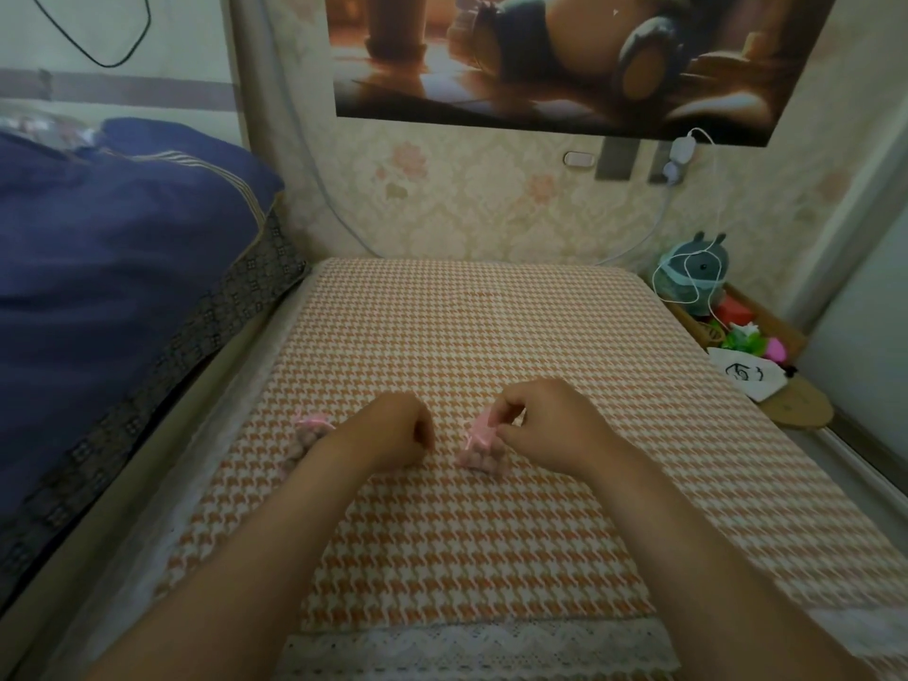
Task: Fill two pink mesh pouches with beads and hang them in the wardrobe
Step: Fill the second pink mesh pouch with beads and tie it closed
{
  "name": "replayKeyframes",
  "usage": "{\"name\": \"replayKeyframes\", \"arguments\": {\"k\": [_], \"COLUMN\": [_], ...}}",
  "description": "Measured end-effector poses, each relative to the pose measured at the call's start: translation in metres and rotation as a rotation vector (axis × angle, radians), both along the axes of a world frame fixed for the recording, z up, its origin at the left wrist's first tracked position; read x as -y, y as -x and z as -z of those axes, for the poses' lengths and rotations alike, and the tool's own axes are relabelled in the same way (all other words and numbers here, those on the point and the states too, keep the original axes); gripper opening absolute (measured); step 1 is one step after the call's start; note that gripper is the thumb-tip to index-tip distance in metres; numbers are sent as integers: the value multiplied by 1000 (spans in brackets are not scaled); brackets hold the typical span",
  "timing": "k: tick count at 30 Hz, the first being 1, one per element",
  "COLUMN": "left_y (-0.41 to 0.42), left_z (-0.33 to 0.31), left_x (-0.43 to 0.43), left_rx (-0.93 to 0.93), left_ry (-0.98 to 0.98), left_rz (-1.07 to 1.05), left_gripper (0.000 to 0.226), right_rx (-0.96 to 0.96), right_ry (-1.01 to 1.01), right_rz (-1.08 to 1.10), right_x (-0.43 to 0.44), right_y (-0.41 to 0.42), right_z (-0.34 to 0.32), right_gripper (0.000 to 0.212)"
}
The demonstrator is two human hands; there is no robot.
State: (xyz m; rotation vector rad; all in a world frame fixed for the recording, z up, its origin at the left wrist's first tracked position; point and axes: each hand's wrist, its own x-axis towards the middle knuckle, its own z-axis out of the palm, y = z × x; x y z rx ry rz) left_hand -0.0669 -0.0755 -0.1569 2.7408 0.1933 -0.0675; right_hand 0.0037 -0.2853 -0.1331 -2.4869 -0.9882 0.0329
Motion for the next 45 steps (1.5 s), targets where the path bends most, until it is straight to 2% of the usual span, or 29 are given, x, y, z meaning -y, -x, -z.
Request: {"name": "replayKeyframes", "arguments": {"k": [4,6,12,17,22,27,29,33,36,39,45], "left_y": [-5,-7,-13,-18,-16,-12,-7,9,26,45,68], "left_z": [-16,-21,-12,-8,-13,-20,-24,-33,-37,-38,-30], "left_x": [22,36,54,54,52,51,48,33,18,0,-25], "left_rx": [348,421,332,432,267,245,241,236,236,269,252], "left_ry": [466,589,396,209,242,293,298,309,347,293,305], "left_rz": [-115,-90,16,36,-25,-137,-183,-249,-293,-319,-365], "left_gripper": [8,10,6,7,20,27,25,17,18,18,19], "right_rx": [15,16,33,23,19,9,-31,-100,-99,-58,-10], "right_ry": [6,21,48,44,33,-15,-75,-184,-144,-77,18], "right_rz": [14,11,-11,-15,-21,-26,-28,-6,-4,-12,6], "right_x": [3,6,15,17,14,8,4,-8,-21,-41,-80], "right_y": [-5,-8,-14,-15,-15,-10,-6,1,8,15,28], "right_z": [1,1,2,2,1,-4,-4,0,6,13,29], "right_gripper": [9,7,2,5,5,4,6,23,23,18,15]}}
